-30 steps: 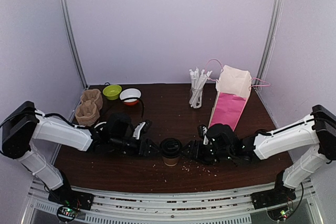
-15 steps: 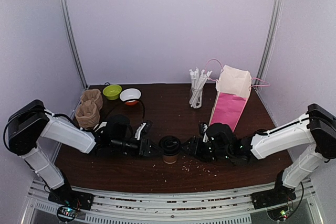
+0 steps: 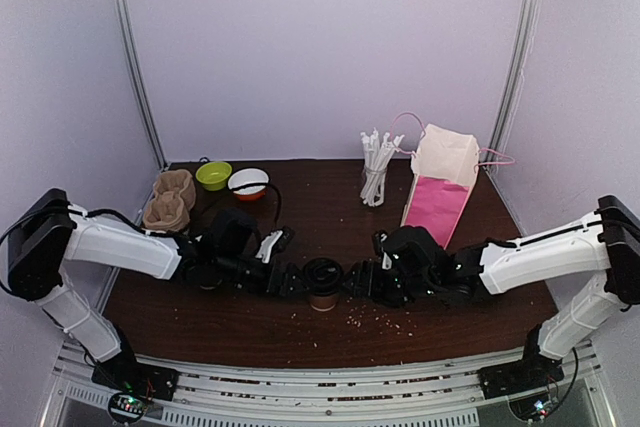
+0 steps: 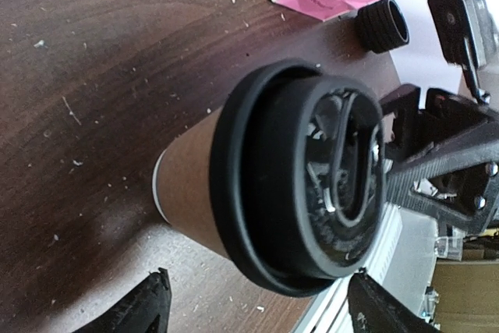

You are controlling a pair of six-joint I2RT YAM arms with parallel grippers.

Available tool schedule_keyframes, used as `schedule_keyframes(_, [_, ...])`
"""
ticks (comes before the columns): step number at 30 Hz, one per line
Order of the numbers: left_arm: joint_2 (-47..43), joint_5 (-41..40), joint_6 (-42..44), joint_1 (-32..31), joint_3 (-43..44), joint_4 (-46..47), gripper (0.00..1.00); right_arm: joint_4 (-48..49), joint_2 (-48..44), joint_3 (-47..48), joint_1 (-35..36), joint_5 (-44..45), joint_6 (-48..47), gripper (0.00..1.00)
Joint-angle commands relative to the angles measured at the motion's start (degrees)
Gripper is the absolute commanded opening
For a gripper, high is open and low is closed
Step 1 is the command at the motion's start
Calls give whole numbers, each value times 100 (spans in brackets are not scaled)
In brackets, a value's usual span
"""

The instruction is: Pack the takeout coffee

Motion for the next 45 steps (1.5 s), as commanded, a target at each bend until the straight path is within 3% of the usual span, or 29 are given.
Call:
schedule_keyframes(1, [-494,-397,477,-25,431,-880,85,-804,-356,339,31,103,-388,75])
schedule_keyframes(3, [-663,-534,554,-25,552,-1104,88,-991,-459,438,31,194,-490,75])
schedule_keyframes(5, [-819,-696,646,-38,671,-1293,98,-1134,-585,503,31,290,-593,76])
schedule_keyframes(15, [-31,-2095,2425,-524,2409,-3235,98,-1435,-1822,-15,33,691,-1472,72])
schedule_keyframes(20, [598,-2632,2791,-820,3168,-3847,96,-1619,-2516,-368,31,860,-1493,71])
schedule_keyframes(26, [961,-2643,2864,-889,3453,-3965,91,-1825,-2891,-462,34,1036,-1533,71])
schedule_keyframes(38, [1194,-2570,2875,-1053,3683,-4023,91,-1704,-2776,-493,33,976,-1577,71])
schedule_keyframes(45, [1351,-2575,2923,-1062,3725,-4070,80,-1686,-2766,-499,37,983,-1568,71])
